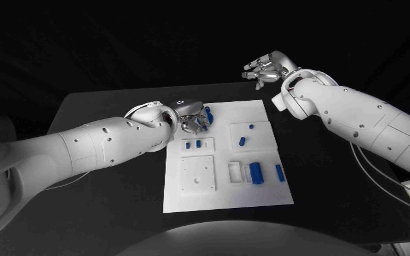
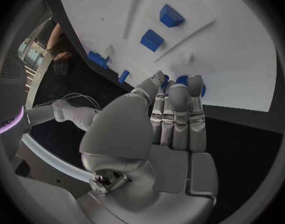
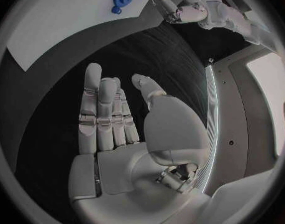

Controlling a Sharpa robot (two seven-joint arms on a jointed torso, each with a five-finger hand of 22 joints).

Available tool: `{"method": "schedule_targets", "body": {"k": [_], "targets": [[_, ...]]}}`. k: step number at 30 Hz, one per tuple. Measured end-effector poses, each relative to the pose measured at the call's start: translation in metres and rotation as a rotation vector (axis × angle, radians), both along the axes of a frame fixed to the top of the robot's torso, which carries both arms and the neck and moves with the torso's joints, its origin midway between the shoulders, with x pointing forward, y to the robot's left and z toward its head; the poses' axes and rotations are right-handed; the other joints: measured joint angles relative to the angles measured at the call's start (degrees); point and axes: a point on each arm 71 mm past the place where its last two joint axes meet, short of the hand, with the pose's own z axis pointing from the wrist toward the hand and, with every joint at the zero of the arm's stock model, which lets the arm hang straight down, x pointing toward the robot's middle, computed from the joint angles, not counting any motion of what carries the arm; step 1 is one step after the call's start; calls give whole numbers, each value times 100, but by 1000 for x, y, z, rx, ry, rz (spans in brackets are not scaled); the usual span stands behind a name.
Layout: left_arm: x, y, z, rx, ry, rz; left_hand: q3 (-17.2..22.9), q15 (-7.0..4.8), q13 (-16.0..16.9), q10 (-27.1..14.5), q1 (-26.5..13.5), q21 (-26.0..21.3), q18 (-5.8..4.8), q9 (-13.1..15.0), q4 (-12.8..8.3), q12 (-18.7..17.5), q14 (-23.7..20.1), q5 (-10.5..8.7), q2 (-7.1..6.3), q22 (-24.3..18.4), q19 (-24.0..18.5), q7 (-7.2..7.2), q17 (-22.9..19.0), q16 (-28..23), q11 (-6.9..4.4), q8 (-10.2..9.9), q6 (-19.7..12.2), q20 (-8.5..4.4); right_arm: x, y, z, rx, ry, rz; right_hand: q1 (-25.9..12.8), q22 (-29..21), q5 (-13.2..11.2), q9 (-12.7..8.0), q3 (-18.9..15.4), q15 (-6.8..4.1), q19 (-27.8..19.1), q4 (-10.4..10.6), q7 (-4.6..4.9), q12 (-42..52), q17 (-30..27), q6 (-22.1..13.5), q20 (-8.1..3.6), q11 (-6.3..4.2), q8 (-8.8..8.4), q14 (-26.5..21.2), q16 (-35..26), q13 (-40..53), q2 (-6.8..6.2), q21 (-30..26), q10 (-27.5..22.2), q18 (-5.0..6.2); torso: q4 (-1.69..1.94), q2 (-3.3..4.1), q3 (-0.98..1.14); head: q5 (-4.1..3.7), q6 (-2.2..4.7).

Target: Assemble the parts on the task board

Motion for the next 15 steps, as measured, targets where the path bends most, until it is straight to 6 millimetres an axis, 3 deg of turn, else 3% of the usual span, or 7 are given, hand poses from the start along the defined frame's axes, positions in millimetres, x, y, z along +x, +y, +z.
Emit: {"method": "schedule_targets", "body": {"k": [3, 15], "targets": [[-2, 6, 1, -6, 9, 7, 6, 0, 0, 0, 0, 0, 40, -1, -6, 0, 0, 0, 0, 0, 0, 0, 0, 0, 0, 0, 0, 0, 0, -1, 0, -1, 0, -1, 0, 0, 0, 0, 0, 0, 0, 0, 0, 0, 0, 0, 0, 0, 0, 0, 0, 0, 0, 0, 0, 0, 0, 0, -1, 4, -1], [-5, 25, 0, -1, 36, 34, 12, 0, 5, -10, -1, 23, 43, -3, -13, 0, 0, -1, -1, -1, -1, 0, -1, -24, 8, -7, -1, 1, 0, -2, 0, -2, 1, -5, 0, -35, 22, 0, 16, -4, 0, 16, -1, 0, -21, 1, 0, 0, 0, -37, 1, -5, 0, 0, 0, 27, -7, 4, 0, 16, -13]]}}
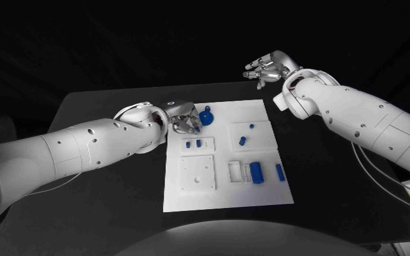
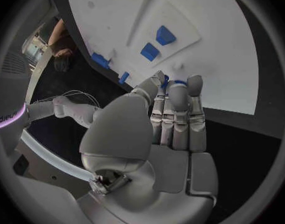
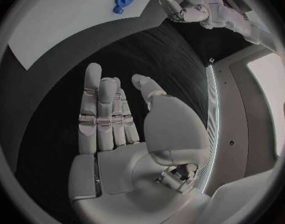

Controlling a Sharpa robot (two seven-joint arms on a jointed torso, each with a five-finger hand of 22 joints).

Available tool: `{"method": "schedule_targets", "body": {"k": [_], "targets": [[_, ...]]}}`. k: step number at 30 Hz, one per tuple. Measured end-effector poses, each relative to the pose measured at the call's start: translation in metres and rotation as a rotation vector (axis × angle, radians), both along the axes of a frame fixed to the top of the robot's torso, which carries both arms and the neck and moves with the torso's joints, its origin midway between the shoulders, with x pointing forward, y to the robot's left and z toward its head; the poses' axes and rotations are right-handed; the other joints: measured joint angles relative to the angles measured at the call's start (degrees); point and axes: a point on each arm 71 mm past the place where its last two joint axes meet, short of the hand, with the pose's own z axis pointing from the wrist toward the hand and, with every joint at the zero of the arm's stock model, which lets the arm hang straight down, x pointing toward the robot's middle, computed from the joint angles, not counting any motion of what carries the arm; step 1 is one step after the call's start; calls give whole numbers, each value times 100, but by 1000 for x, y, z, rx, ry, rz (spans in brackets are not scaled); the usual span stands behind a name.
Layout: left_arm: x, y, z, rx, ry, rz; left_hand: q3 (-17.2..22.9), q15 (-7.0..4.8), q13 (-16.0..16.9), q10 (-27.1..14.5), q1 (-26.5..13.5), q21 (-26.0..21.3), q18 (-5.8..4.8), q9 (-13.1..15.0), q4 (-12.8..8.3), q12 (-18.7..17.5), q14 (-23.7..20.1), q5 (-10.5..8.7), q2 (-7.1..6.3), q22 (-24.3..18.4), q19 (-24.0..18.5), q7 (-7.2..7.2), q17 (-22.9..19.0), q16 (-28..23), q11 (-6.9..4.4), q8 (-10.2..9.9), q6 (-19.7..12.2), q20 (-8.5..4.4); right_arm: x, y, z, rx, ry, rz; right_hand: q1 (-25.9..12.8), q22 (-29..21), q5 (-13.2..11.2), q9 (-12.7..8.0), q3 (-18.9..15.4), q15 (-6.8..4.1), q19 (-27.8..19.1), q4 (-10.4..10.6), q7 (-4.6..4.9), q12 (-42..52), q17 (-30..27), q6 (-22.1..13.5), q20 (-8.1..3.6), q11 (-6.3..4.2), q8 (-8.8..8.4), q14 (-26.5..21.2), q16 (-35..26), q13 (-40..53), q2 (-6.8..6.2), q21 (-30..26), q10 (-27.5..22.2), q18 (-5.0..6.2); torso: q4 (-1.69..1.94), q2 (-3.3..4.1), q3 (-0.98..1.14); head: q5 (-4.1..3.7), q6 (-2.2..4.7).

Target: Assemble the parts on the task board

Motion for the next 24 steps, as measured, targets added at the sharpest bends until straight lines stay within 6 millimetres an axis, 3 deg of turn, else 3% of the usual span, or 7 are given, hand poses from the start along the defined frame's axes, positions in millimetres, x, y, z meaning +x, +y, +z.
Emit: {"method": "schedule_targets", "body": {"k": [9, 24], "targets": [[1, 13, -1, 14, 5, 25, 16, 0, 0, -1, -8, 0, -4, 4, -30, 0, 0, -1, -8, 0, 0, 0, 5, 0, 0, -4, 0, 0, 0, -1, 0, -1, 0, -1, 0, 0, 0, 0, 0, 0, -1, 0, 0, 0, 0, 0, 1, 0, 0, 0, 0, 0, 0, 0, 0, 29, -4, 0, 3, 9, -8], [4, 18, -2, 28, 1, 40, 8, 0, -5, -3, -15, 30, -19, 2, -38, -8, 0, -21, -15, 3, 0, 0, 11, 0, -1, -4, -1, 0, 0, 0, 0, 0, 0, -1, 0, 0, 0, 0, 0, 0, -1, 0, -1, 0, 0, 1, 1, 0, 0, 1, 0, 1, 0, 0, 0, 26, -9, 1, 6, 14, -15]]}}
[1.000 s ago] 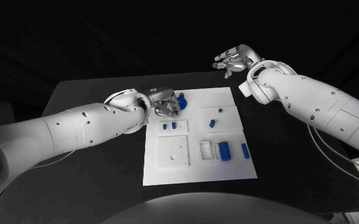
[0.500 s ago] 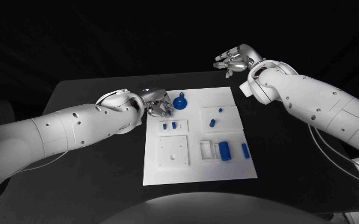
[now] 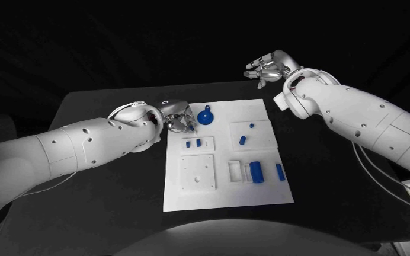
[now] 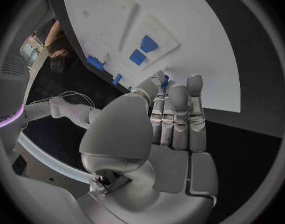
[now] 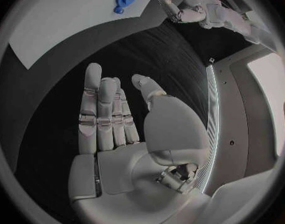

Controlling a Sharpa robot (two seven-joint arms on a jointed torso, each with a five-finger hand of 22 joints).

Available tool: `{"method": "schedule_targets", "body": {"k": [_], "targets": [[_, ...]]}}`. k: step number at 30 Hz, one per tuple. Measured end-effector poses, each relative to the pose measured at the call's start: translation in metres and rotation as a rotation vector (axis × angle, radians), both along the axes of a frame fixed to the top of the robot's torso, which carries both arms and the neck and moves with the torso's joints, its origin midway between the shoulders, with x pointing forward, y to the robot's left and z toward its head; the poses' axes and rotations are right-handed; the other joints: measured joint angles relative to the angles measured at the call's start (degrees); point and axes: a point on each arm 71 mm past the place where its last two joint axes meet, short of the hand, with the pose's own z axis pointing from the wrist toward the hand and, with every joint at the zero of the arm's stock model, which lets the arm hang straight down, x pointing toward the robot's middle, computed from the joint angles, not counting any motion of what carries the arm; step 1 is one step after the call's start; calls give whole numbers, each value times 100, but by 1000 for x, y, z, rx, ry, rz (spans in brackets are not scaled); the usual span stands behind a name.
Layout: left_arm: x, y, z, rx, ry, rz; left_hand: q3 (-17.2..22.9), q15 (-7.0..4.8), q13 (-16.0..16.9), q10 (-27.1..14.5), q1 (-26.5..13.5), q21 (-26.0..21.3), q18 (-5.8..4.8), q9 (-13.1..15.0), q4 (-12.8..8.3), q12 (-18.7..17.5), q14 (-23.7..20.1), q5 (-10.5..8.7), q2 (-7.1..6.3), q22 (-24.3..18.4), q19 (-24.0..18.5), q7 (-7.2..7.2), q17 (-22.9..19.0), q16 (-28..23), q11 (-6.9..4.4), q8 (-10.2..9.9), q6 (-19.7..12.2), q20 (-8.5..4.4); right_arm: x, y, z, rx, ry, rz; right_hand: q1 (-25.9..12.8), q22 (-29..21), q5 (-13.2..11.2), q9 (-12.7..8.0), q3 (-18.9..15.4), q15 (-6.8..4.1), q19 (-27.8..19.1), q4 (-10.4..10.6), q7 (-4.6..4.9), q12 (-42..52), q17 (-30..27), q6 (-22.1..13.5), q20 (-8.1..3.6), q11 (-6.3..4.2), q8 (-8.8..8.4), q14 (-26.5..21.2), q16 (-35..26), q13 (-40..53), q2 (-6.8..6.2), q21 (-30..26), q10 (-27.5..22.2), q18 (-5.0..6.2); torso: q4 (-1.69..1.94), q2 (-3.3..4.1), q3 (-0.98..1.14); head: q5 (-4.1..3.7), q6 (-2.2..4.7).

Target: Assemble the parts on the task board

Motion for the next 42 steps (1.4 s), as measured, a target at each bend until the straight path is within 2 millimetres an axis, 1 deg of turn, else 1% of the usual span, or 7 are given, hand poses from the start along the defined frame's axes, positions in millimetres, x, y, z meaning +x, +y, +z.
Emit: {"method": "schedule_targets", "body": {"k": [1, 11, 18, 23, 26, 37, 42], "targets": [[0, -1, 0, 0, 0, -1, 0, 0, 0, 0, 0, 0, -18, 0, 0, 0, 0, 0, 0, 0, 0, 0, 0, 0, 0, 0, 0, 0, 0, 0, 0, 0, 0, 0, 0, 0, 0, 0, 0, 0, 0, 0, 0, 0, 0, 0, 0, 0, 0, 0, 0, 0, 0, 0, 0, 0, 0, 0, 1, -1, -1], [0, -6, -2, 5, 6, -11, 0, 0, 4, -2, 0, 36, -22, -3, 0, 8, 0, -1, 0, -1, 0, -1, -1, -23, 1, 0, -1, 0, 0, 1, 0, 1, 0, 1, 0, 0, 0, 0, 0, 0, 0, 0, -1, 0, 0, 1, 0, 0, 0, 1, 0, 0, 0, 0, 0, -3, -2, 0, 3, 10, -1], [0, -10, -3, 8, 12, -17, -1, 0, 4, -9, -1, 36, -23, -5, 0, 8, 0, -1, -1, -1, 0, -1, -1, -23, 8, 0, -1, 0, 0, 1, 0, 1, 0, 1, 0, 0, 0, 0, 0, 0, 0, 0, 14, 0, 0, -14, 0, 0, 0, 1, 0, 0, 0, 0, 0, -5, -4, 0, 3, 1, -4], [0, -10, -4, 13, 16, -17, -1, 0, 3, -14, -6, 36, -24, -3, 1, 8, 0, -1, -6, -2, 0, -2, 4, -23, 4, 0, -2, 0, 0, 1, 0, 1, 0, 1, 0, 1, 0, 0, 0, 0, 0, 0, 14, 0, 0, -14, 0, 0, 0, 1, 0, 1, 0, 0, 0, -7, -2, 0, 1, -2, -11], [1, -10, -4, 18, 20, -14, -1, 0, 1, 3, -4, 36, -25, 0, 1, 8, 0, -2, -4, -2, 0, -5, 4, -23, 22, -1, -5, 0, 0, 1, 0, 1, 0, 1, 0, -24, 0, 0, 0, 0, 0, 0, 14, 0, -10, -14, 0, 0, 0, 1, 23, -3, 0, 0, 0, -8, -2, 0, 1, -5, -12], [2, -9, -6, 29, 29, -7, -17, 1, 5, 3, 40, 36, -27, 0, -14, 5, 0, -2, 25, -3, -21, -10, 3, -23, 22, -2, -10, 20, 0, 1, 0, 1, 0, 1, 0, -30, 0, 0, 0, 0, 0, 0, 13, 0, -12, -13, 0, 0, 0, 1, 23, -8, 0, 0, 0, -11, -1, -1, 0, -6, -29], [2, -9, -6, 33, 29, -8, -3, 1, 7, 3, 40, 77, -32, -1, -28, 1, 0, -2, 25, -3, -38, -10, 3, -23, 22, -21, -11, 4, 0, 1, 0, 1, 0, 1, 0, -30, 0, 0, 0, 0, 0, 0, 12, 0, -11, -12, 0, 0, 0, 1, 23, -7, 0, 0, 0, -36, 0, -1, 0, -8, -36]]}}
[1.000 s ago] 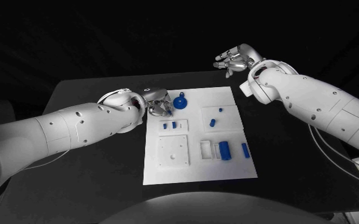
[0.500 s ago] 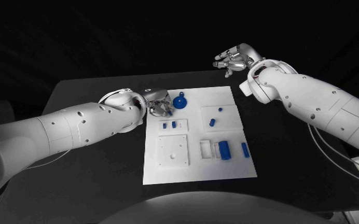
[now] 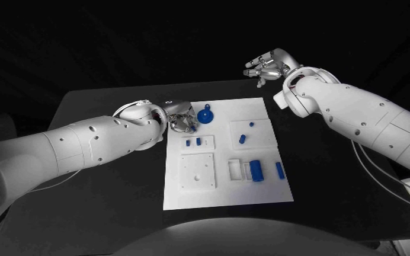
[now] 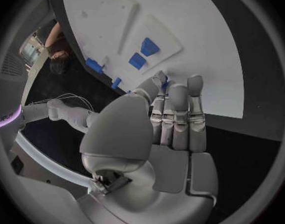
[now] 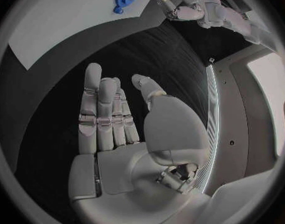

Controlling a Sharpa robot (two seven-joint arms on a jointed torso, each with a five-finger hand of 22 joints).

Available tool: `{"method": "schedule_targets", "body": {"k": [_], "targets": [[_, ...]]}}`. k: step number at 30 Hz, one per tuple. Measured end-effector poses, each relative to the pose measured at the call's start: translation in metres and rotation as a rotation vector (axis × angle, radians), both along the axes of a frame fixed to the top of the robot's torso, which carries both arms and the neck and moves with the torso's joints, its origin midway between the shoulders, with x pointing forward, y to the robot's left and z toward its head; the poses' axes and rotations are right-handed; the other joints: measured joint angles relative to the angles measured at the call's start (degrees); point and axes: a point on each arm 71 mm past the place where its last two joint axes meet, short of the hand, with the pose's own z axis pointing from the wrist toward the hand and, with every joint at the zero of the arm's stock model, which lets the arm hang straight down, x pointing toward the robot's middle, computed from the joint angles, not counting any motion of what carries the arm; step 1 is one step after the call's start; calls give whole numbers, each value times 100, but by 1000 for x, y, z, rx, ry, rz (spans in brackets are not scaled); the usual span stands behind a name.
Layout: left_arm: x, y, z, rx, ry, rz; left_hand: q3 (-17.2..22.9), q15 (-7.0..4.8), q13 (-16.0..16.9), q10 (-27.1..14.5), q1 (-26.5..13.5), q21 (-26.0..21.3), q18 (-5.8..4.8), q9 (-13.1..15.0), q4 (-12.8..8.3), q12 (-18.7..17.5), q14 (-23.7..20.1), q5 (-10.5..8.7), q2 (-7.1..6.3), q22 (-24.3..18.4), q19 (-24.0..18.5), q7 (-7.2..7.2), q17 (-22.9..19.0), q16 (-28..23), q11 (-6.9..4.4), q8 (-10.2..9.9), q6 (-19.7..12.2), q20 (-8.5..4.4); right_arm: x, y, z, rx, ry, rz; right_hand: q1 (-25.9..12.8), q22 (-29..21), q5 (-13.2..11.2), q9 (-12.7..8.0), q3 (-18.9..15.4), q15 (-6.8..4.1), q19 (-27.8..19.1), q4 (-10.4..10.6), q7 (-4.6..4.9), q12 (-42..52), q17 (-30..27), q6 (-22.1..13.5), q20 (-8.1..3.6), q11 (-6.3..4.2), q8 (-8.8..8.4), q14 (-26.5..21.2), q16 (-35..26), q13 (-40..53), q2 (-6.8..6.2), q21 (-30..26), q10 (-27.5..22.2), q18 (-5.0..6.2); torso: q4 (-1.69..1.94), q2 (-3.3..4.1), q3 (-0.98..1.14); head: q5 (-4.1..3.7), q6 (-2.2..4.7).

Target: Assemble the parts on the task board

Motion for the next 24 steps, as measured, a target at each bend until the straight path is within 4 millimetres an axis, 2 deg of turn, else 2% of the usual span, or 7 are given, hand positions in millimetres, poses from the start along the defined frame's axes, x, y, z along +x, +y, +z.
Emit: {"method": "schedule_targets", "body": {"k": [6, 13, 24], "targets": [[0, 0, -1, 3, 0, -1, 1, 0, 1, 0, 0, 1, 57, -2, -1, -1, 0, 0, 0, 0, -6, 0, 0, 0, 0, -1, 0, -6, 0, 0, 0, 0, 0, 0, 0, 0, 0, 0, 0, 0, 0, 0, -1, 0, 0, 1, 0, 0, 0, 0, 0, 0, 0, 0, 0, -2, -1, -1, 0, -4, -10], [-1, -1, -1, 4, -1, -3, 1, 0, 0, 42, 0, 1, 57, 3, -1, -3, 0, 0, -1, -1, -6, 12, 5, 0, -42, -1, 11, -5, 0, 0, 0, 0, 0, 0, 0, 0, 0, 0, 0, 0, 0, 0, -1, 0, 0, 1, 0, 0, 0, 0, 0, 0, 0, 0, 0, -4, -1, -1, 1, -4, -12], [-2, -1, -2, 2, -4, -3, -15, -1, -5, 86, 6, 1, 52, 6, -17, 11, 1, -11, -8, 3, -5, 21, 6, 0, -41, -2, 20, -5, 0, 0, -1, 0, 1, -1, 0, 1, 0, 0, 0, 0, 0, 0, -2, 0, 0, 2, 0, 0, 0, 0, 0, 1, 0, 0, 0, -5, 1, -1, 1, -8, -23]]}}
